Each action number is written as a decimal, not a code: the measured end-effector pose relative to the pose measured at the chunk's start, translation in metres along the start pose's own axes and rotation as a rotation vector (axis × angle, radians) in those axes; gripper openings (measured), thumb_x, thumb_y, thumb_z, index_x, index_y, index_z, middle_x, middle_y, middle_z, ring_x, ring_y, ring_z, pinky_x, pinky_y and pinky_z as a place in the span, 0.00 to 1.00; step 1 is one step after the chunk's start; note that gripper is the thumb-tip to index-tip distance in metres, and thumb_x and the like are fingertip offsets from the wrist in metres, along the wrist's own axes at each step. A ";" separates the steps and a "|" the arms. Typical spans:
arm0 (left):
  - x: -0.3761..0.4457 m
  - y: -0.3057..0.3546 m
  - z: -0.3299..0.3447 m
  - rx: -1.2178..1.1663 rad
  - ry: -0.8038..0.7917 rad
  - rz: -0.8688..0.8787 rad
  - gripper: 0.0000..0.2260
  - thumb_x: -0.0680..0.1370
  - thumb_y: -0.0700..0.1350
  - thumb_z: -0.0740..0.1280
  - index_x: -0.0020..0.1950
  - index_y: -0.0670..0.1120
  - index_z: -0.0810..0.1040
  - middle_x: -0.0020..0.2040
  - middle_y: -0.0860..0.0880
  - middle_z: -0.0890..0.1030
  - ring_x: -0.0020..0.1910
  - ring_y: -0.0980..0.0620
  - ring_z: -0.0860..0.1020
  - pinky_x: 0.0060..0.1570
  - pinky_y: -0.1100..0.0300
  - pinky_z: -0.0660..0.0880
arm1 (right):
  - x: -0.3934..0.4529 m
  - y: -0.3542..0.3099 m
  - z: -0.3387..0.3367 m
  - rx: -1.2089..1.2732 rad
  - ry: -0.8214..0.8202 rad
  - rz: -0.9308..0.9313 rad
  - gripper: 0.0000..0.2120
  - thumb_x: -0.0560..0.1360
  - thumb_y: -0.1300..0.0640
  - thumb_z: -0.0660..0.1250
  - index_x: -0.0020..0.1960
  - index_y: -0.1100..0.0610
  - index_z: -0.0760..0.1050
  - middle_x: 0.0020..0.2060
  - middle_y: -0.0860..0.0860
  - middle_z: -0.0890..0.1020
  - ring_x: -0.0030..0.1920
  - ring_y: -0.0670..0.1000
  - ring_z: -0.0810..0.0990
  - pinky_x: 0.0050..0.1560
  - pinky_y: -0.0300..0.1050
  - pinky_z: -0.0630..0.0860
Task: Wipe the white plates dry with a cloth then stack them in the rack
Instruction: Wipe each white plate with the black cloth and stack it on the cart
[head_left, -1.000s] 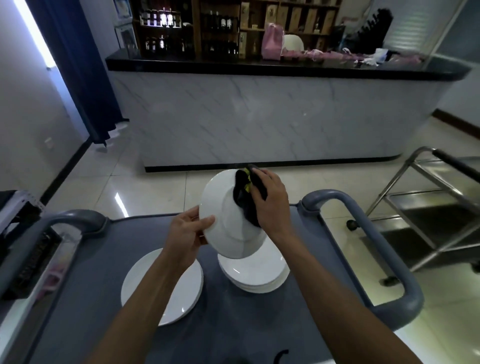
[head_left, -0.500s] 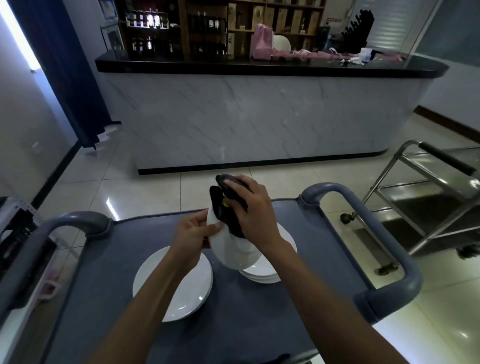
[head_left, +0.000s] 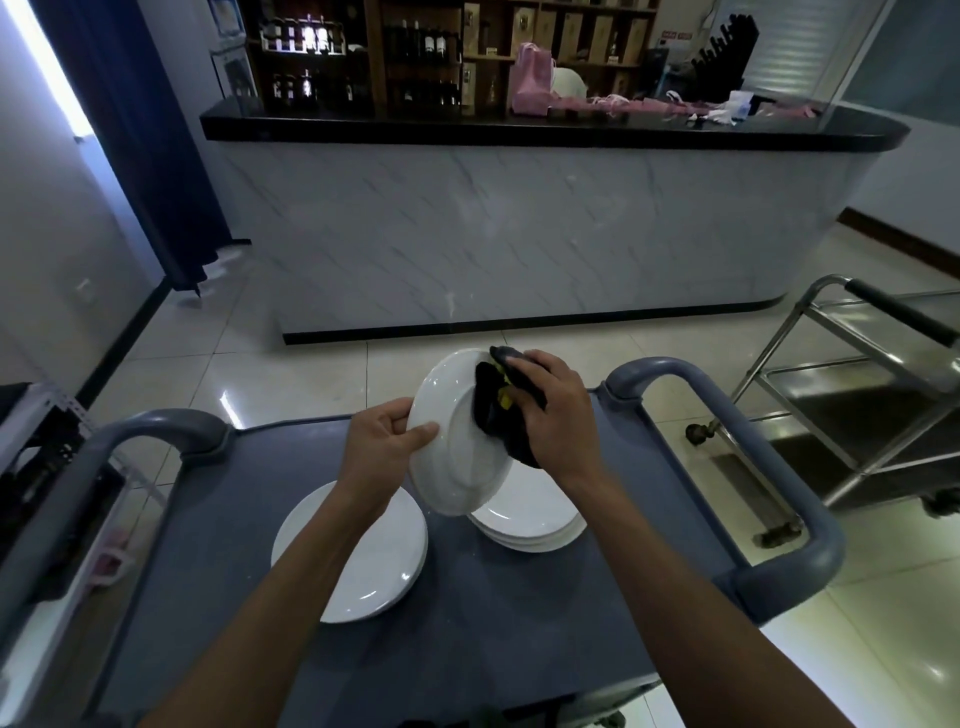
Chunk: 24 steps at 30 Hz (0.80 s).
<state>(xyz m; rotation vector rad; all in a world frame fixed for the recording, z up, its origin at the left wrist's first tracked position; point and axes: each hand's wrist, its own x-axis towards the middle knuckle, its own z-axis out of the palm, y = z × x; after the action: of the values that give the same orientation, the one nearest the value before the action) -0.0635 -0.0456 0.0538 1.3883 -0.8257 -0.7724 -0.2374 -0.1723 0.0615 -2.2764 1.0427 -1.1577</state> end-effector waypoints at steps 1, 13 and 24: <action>0.002 0.001 0.003 0.064 0.019 0.033 0.09 0.76 0.35 0.71 0.54 0.45 0.84 0.44 0.49 0.87 0.43 0.48 0.83 0.37 0.58 0.79 | -0.002 0.004 -0.004 -0.008 -0.004 0.000 0.17 0.77 0.61 0.70 0.65 0.53 0.80 0.62 0.49 0.78 0.61 0.54 0.75 0.65 0.45 0.70; 0.011 -0.005 0.071 0.926 -0.060 0.579 0.10 0.77 0.37 0.70 0.58 0.44 0.83 0.37 0.45 0.83 0.31 0.45 0.79 0.30 0.54 0.79 | -0.013 0.066 -0.067 0.016 0.030 0.055 0.16 0.77 0.64 0.70 0.63 0.56 0.81 0.62 0.50 0.79 0.61 0.52 0.76 0.65 0.44 0.70; -0.004 -0.046 0.109 1.274 -0.146 0.667 0.18 0.65 0.29 0.71 0.52 0.43 0.84 0.39 0.47 0.86 0.31 0.42 0.82 0.25 0.53 0.77 | -0.022 0.104 -0.087 0.065 -0.109 0.072 0.16 0.79 0.62 0.69 0.66 0.56 0.79 0.63 0.51 0.78 0.64 0.51 0.74 0.68 0.47 0.70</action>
<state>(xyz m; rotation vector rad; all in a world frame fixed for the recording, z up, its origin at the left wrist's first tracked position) -0.1584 -0.1007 0.0087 1.9233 -1.9414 0.3016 -0.3624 -0.2242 0.0375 -2.2063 1.0218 -1.0128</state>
